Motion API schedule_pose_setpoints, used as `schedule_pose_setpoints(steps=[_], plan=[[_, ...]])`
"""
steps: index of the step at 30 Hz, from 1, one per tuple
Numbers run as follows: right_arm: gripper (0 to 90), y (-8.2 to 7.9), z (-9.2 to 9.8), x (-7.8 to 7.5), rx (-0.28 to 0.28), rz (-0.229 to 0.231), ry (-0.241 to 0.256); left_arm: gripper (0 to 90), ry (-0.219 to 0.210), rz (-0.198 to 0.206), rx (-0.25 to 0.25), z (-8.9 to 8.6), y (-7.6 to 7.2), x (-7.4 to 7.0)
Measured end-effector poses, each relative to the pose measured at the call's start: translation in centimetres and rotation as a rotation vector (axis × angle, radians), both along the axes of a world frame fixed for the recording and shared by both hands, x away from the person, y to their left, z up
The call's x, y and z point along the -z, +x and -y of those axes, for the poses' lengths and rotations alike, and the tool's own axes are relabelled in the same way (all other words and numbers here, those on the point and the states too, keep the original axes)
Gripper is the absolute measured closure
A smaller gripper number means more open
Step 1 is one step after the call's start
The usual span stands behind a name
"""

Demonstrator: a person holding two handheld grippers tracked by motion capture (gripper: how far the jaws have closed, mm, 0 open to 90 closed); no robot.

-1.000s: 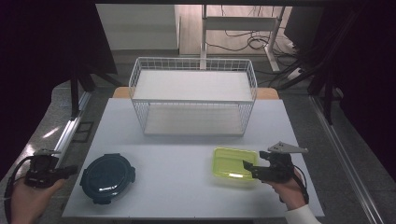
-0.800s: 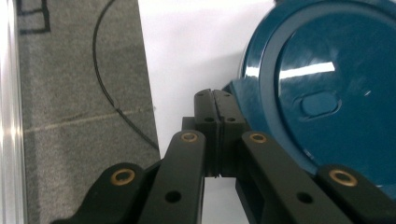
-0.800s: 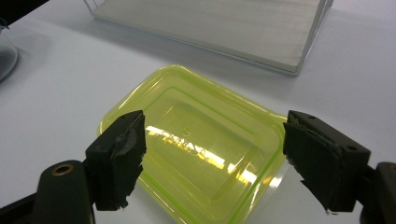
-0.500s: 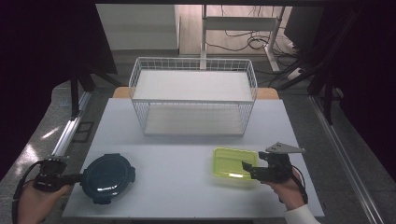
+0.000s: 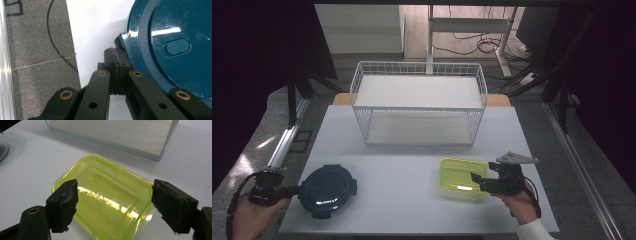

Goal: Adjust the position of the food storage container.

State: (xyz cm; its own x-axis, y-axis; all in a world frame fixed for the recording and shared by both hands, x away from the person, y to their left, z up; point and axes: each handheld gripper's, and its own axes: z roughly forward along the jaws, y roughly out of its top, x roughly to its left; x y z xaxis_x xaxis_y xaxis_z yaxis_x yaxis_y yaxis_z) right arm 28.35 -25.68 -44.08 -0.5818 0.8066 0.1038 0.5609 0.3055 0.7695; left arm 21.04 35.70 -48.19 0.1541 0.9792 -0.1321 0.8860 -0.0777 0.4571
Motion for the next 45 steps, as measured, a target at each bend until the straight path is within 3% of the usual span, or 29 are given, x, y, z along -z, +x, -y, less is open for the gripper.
schedule_pose_setpoints(steps=[15,19,34,45], plan=[[21.3,0.1,-0.2,0.0,-0.007,0.0,-0.004,90.0,-0.012,0.006,0.022,0.7,0.7,0.1],[21.3,0.2,-0.2,0.1,-0.005,-0.002,-0.004,90.0,-0.034,0.013,0.043,1.7,1.1,0.2],[21.3,0.1,-0.1,0.0,0.0,-0.006,-0.004,90.0,-0.025,0.02,0.14,5.9,2.2,0.0],[21.5,0.1,-0.1,0.0,0.004,-0.012,-0.006,90.0,-0.022,0.024,0.188,8.2,2.1,-0.2]])
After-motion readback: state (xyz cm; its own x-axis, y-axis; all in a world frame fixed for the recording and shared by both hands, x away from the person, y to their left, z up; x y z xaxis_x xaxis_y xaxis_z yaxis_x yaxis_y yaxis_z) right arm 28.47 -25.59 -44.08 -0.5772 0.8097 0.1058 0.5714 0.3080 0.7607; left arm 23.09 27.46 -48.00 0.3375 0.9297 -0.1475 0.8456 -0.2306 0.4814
